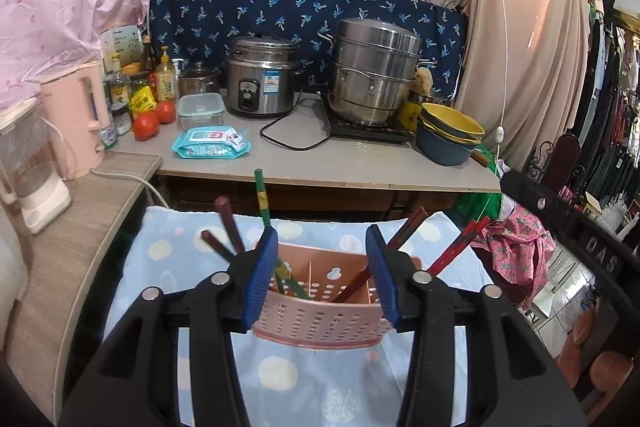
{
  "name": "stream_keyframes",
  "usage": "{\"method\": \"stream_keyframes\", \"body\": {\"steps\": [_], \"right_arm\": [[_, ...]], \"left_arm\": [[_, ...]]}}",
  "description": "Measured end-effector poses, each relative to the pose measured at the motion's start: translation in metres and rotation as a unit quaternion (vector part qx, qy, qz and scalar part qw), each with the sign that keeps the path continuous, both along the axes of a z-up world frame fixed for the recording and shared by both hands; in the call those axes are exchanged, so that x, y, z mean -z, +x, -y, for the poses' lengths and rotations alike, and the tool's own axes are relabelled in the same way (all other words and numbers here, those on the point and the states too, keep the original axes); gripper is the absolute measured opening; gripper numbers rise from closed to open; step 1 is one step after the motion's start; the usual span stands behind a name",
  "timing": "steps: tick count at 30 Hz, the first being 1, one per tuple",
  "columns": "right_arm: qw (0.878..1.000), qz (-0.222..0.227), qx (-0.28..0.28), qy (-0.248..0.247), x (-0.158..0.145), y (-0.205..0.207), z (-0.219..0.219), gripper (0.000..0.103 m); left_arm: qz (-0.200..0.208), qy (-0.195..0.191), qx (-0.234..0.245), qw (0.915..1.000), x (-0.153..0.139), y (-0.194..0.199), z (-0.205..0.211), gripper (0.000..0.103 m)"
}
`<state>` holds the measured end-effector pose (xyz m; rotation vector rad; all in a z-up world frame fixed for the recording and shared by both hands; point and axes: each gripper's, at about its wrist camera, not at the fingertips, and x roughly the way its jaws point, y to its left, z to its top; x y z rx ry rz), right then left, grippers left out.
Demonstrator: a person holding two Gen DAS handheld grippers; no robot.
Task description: Organize utensils
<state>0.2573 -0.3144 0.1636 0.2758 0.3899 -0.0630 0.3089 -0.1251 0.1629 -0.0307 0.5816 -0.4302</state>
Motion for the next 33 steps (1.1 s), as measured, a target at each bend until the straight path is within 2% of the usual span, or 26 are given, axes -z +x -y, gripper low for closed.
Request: {"method": "stream_keyframes", "body": {"steps": [16,27,33], "right_arm": [[0.999,-0.044,-0.007,0.002,0.04,-0.057,-0.022,0.022],[0.997,-0.074,-0.009,-0.004,0.069,-0.089,-0.037,0.022],[0.995,-0.093,0.001,-0.029,0.083,-0.109,-0.045,0.022]], "left_arm": [[-0.018,0.006,-0.009,0.9998,0.012,-0.049,-0.025,0.044],[-0.04,0.015,-0.028,0.9987,0.037,-0.077,-0.042,0.044],[-0.051,0.025,-0.04,0.9976,0.052,-0.092,-0.049,0.046]]}}
